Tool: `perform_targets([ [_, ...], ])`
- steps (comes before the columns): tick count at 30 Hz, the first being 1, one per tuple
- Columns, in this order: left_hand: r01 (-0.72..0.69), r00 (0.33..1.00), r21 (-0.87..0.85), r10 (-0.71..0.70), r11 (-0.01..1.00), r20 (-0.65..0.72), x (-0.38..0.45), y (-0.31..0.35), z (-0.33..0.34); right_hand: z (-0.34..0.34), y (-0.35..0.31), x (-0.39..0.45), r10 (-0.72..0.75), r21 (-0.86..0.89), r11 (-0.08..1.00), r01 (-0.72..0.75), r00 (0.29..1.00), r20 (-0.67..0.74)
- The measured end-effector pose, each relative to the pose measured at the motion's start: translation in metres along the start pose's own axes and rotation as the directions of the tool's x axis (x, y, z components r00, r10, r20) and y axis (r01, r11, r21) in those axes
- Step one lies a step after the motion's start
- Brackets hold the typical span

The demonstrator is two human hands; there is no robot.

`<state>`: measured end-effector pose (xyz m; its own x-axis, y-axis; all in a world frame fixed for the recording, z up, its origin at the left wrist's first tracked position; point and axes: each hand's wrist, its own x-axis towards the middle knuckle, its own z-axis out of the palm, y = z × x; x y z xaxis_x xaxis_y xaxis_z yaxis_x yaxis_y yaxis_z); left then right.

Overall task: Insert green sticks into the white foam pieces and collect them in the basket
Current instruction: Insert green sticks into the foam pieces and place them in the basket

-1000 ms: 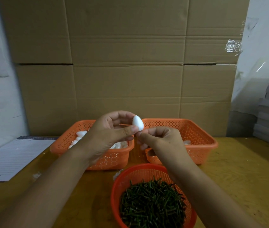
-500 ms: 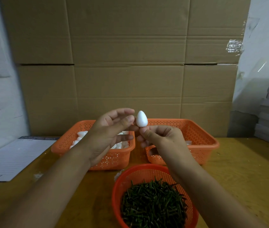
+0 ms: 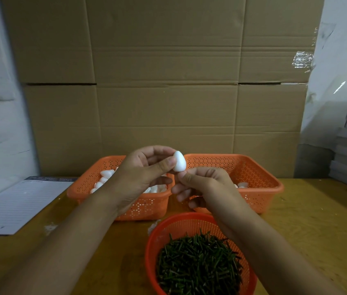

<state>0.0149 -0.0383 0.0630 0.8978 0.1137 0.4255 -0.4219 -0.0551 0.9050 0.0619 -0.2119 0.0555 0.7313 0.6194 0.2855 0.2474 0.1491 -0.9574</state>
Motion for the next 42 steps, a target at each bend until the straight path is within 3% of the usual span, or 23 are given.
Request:
perform_targets([
  [9, 0.023, 0.997, 0.087, -0.029, 0.996, 0.072, 0.0003, -0.0020, -0.0010, -0.0016, 0.0010, 0.0006, -0.014, -0.006, 1.000, 0.014, 0.999, -0.049],
  [19, -0.002, 1.000, 0.103, 0.003, 0.995, -0.007, -0.0006, -0.0043, 0.0023, -0.0002, 0.0023, 0.0010, -0.041, -0.019, 0.999, 0.039, 0.990, -0.138],
  [29, 0.080, 0.995, -0.126, -0.072, 0.989, 0.070, -0.0024, 0.0052, 0.0009, -0.0007, 0.0005, 0.0006, 0.019, 0.027, 0.999, -0.020, 0.998, 0.056],
  [42, 0.033, 0.999, -0.130, -0.033, 0.991, -0.004, -0.0016, 0.0019, 0.0033, 0.0018, 0.0017, 0.0012, -0.045, -0.042, 0.998, 0.042, 0.997, -0.069],
])
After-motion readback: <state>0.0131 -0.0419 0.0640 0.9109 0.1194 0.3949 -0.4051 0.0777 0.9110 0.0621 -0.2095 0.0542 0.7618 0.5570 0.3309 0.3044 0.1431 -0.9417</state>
